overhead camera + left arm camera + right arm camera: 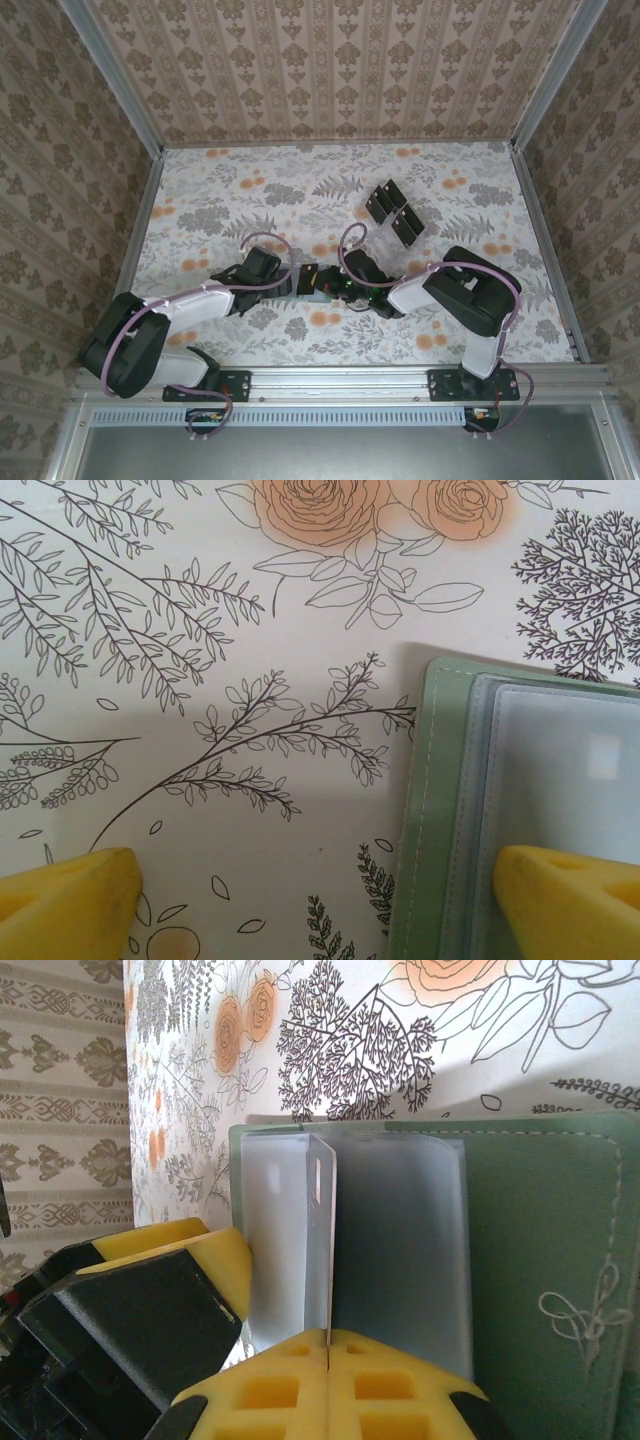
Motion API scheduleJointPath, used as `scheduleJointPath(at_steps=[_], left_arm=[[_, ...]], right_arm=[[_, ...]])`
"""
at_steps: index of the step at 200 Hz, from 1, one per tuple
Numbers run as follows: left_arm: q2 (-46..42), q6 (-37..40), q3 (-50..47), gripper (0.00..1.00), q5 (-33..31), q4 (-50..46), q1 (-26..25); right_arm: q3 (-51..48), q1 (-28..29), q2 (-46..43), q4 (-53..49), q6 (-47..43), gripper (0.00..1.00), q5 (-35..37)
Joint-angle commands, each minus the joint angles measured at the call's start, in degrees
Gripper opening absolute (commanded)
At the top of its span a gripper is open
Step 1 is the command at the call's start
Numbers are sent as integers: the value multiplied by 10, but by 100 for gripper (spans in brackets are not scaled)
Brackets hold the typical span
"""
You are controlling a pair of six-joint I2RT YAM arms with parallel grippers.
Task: Put the credit cards into the card holder
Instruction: Insert the credit card into the card slot.
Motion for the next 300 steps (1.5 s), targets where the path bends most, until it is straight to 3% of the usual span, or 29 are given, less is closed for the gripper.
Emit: scheduleJointPath(at_steps=[1,157,300], left_arm=[[6,-2,-15,100,-10,-36,4],[6,-2,-14,100,-10,-36,5],[8,-1,-14,100,-10,-36,4]], right_arm=[[-10,5,17,12,7,0,-4],[-35,6,31,37,17,0,-16],[6,5,68,23,18,0,-39]])
